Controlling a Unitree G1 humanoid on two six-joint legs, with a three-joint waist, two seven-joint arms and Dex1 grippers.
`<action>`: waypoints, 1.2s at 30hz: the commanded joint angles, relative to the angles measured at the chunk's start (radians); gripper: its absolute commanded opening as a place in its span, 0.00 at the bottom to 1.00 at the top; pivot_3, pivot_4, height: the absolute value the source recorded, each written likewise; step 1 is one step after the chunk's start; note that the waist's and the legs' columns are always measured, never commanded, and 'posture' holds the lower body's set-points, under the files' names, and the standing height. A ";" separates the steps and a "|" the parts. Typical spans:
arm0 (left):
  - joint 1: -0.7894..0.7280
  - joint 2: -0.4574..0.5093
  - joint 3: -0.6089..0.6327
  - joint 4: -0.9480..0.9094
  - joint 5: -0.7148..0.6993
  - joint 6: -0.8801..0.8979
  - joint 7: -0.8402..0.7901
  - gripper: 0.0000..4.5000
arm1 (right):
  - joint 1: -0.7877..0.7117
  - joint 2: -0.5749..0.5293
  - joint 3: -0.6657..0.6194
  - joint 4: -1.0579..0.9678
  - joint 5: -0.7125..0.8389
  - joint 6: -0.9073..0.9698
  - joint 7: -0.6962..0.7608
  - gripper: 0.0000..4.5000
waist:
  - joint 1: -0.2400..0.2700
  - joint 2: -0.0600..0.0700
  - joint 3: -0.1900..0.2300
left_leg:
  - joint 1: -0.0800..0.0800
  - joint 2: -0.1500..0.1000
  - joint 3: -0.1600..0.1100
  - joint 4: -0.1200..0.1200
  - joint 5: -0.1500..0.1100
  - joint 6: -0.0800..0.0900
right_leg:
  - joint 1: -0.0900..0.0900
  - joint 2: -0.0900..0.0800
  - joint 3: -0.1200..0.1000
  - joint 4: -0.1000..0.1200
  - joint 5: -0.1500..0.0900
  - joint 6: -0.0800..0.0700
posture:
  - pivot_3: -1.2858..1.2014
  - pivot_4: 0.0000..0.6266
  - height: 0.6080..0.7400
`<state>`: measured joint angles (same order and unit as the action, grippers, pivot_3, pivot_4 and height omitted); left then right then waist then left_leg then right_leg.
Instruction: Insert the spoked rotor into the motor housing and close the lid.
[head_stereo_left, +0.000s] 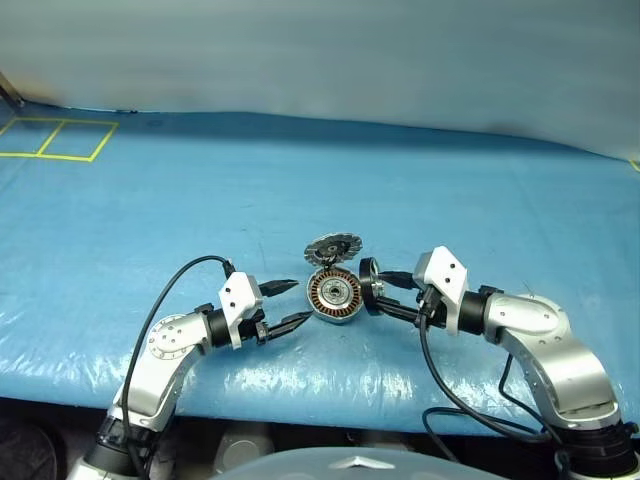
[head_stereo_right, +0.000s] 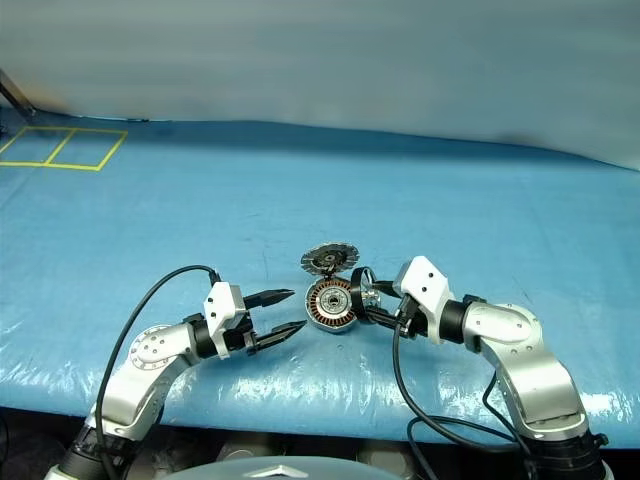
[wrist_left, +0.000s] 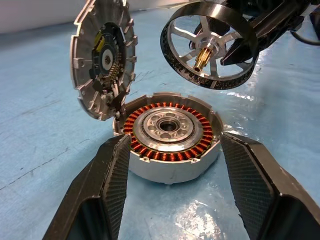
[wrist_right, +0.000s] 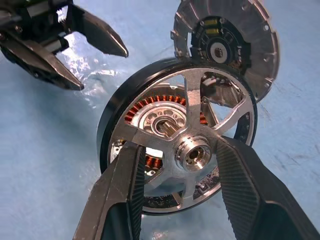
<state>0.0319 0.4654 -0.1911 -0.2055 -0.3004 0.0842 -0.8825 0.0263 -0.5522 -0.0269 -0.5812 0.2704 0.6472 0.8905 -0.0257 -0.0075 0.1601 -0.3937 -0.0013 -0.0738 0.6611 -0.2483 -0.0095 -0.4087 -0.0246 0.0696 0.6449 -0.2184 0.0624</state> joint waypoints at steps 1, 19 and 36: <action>-0.022 0.002 -0.008 -0.043 -0.020 0.011 -0.022 0.67 | 0.029 0.056 0.002 -0.071 0.051 -0.011 -0.076 0.40 | 0.000 0.000 0.000 | 0.000 0.000 0.000 0.000 0.000 0.000 | 0.000 0.000 0.000 0.000 0.000 0.000 | 0.52 0.24 1.00; -0.038 0.005 -0.040 -0.059 0.027 0.020 -0.016 0.67 | -0.113 -0.053 0.184 0.014 -0.052 -0.043 -0.147 0.40 | -0.005 0.000 0.000 | 0.000 0.000 0.000 -0.001 0.000 0.000 | -0.001 0.000 0.000 0.000 0.000 0.000 | 0.52 0.24 1.00; 0.009 0.008 -0.035 -0.024 0.035 -0.036 -0.005 0.67 | -0.243 -0.149 0.315 0.091 -0.166 -0.109 -0.090 0.40 | -0.003 0.000 0.000 | -0.001 0.000 0.000 -0.001 0.000 0.000 | -0.001 0.000 0.000 -0.001 0.000 0.000 | 0.52 0.24 1.00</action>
<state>0.0381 0.4744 -0.2290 -0.2303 -0.2724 0.0782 -0.8788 -0.2015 -0.6944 0.2858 -0.4846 0.1261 0.5629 0.8042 -0.0290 -0.0072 0.1603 -0.3944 -0.0015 -0.0740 0.6602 -0.2483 -0.0095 -0.4098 -0.0246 0.0695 0.6443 -0.2185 0.0623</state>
